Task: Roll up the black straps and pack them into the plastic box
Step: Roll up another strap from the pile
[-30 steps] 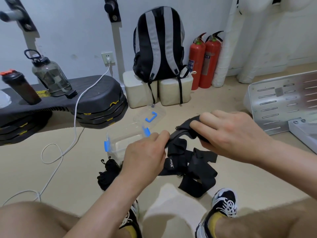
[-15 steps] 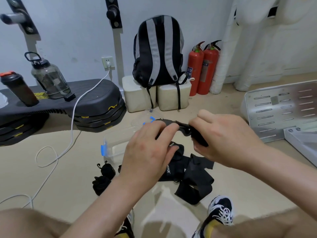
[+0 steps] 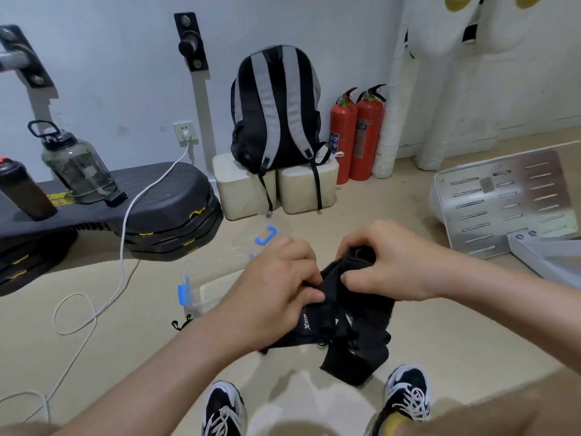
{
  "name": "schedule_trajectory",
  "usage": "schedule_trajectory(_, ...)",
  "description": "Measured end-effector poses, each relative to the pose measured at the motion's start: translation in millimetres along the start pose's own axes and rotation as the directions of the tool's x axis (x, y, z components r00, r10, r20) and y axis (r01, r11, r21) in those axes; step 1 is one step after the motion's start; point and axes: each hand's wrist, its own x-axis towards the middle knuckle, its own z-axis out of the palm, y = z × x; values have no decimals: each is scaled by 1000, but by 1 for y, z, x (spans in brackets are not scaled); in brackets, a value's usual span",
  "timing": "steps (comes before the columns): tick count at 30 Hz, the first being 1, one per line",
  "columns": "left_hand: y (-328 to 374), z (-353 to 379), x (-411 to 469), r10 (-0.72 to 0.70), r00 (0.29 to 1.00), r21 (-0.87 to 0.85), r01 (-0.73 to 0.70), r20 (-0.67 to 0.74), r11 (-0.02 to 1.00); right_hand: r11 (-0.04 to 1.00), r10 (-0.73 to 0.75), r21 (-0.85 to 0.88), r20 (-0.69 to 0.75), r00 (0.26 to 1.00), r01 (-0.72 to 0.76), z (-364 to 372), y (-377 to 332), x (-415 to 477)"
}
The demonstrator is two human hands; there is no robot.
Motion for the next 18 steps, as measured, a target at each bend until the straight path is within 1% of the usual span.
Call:
schedule_trajectory(1,2,-2,-4,-44,999,-68,46,25,997,1000,1,-1,26,1000,-1,3,2,0)
schedule_trajectory(2,3,-2,-9,-71,996,-97,75,52,992,1000,-10,4,45,999,9,5,3,-1)
schedule_trajectory(3,4,-3,-13,-81,993,-89,88,81,992,1000,-20,23,53,998,19,8,3,-2)
schedule_trajectory(4,5,-4,-17,-88,988,-63,96,124,993,997,-20,69,52,998,17,9,4,-2)
schedule_trajectory(6,10,-9,-22,-110,967,-17,117,230,993,967,15,253,78,997,-35,10,4,-2)
schedule_trajectory(7,12,-11,-23,-132,956,-33,145,260,989,940,24,335,110,994,-60,9,3,-2)
schedule_trajectory(8,14,-12,-23,-156,950,-86,186,272,979,918,23,389,144,989,-78,9,3,-1)
schedule_trajectory(10,17,-10,-22,-191,938,-182,250,288,951,905,4,418,193,981,-85,11,2,-1)
schedule_trajectory(11,18,-7,-20,-184,932,-175,247,312,953,911,-2,404,208,978,-84,14,2,-1)
schedule_trajectory(13,18,2,-18,-130,914,-74,171,385,982,922,4,376,221,975,-89,16,5,-1)
schedule_trajectory(14,18,6,-19,-121,903,-26,145,411,989,917,4,388,224,975,-93,16,7,-1)
schedule_trajectory(15,16,9,-20,-122,904,-16,141,411,990,904,3,417,221,975,-98,15,11,-2)
schedule_trajectory(18,17,10,-22,-131,898,-145,209,421,967,833,29,540,174,984,-121,10,24,-2)
